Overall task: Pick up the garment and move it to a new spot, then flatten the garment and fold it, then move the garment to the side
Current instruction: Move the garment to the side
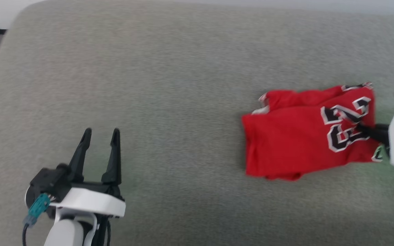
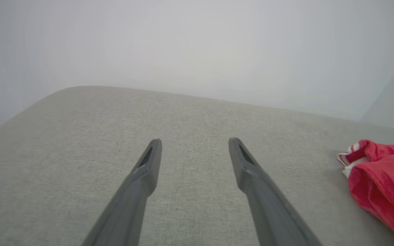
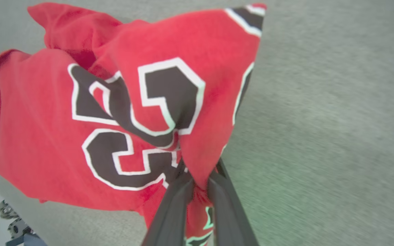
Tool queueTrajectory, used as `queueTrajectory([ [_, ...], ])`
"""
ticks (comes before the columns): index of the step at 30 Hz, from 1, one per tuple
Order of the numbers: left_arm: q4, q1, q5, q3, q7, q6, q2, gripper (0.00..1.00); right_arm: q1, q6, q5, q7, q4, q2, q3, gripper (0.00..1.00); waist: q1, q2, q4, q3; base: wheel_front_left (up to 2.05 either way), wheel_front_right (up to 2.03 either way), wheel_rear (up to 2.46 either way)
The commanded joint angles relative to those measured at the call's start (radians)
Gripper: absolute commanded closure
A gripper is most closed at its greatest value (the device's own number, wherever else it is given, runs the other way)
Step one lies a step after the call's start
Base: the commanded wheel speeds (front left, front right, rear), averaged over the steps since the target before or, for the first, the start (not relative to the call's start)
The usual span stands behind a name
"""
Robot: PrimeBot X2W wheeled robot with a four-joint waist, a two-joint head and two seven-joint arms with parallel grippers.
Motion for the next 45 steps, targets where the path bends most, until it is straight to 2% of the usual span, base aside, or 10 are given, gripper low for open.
queueTrajectory([
  [1, 0.001, -0.028, 0.009, -0.010, -0.005, -0.003, 0.006, 0.00, -0.017, -0.001, -0.016, -0.017, 0.004, -0.014, -0.010, 1.00, 0.0000, 0.0000, -0.038, 0.013, 0.00, 0.00, 0.00],
  [12, 0.016, -0.179, 0.012, -0.120, -0.005, -0.003, 0.041, 0.00, -0.099, -0.001, -0.060, -0.079, 0.065, -0.075, -0.077, 1.00, 0.0000, 0.0000, -0.191, 0.062, 0.00, 0.00, 0.00],
  [17, 0.033, -0.229, 0.009, -0.150, -0.005, -0.003, 0.048, 0.00, -0.128, -0.001, -0.082, -0.112, 0.096, -0.094, -0.077, 1.00, 0.0000, 0.0000, -0.240, 0.083, 0.00, 0.00, 0.00],
  [22, 0.052, -0.297, 0.007, -0.200, -0.005, -0.003, 0.057, 0.00, -0.192, -0.001, -0.140, -0.191, 0.164, -0.136, -0.066, 1.00, 0.0000, 0.0000, -0.294, 0.118, 0.00, 0.00, 0.00],
  [35, 0.078, -0.439, 0.006, -0.322, -0.005, -0.003, 0.060, 0.00, -0.351, -0.001, -0.297, -0.374, 0.371, -0.173, 0.013, 1.00, 0.0000, 0.0000, -0.318, 0.203, 0.00, 0.00, 0.00],
  [45, 0.080, -0.499, 0.016, -0.364, -0.005, -0.003, 0.052, 0.00, -0.471, -0.001, -0.467, -0.514, 0.599, -0.133, 0.089, 1.00, 0.0000, 0.0000, -0.286, 0.258, 0.00, 0.00, 0.00],
])
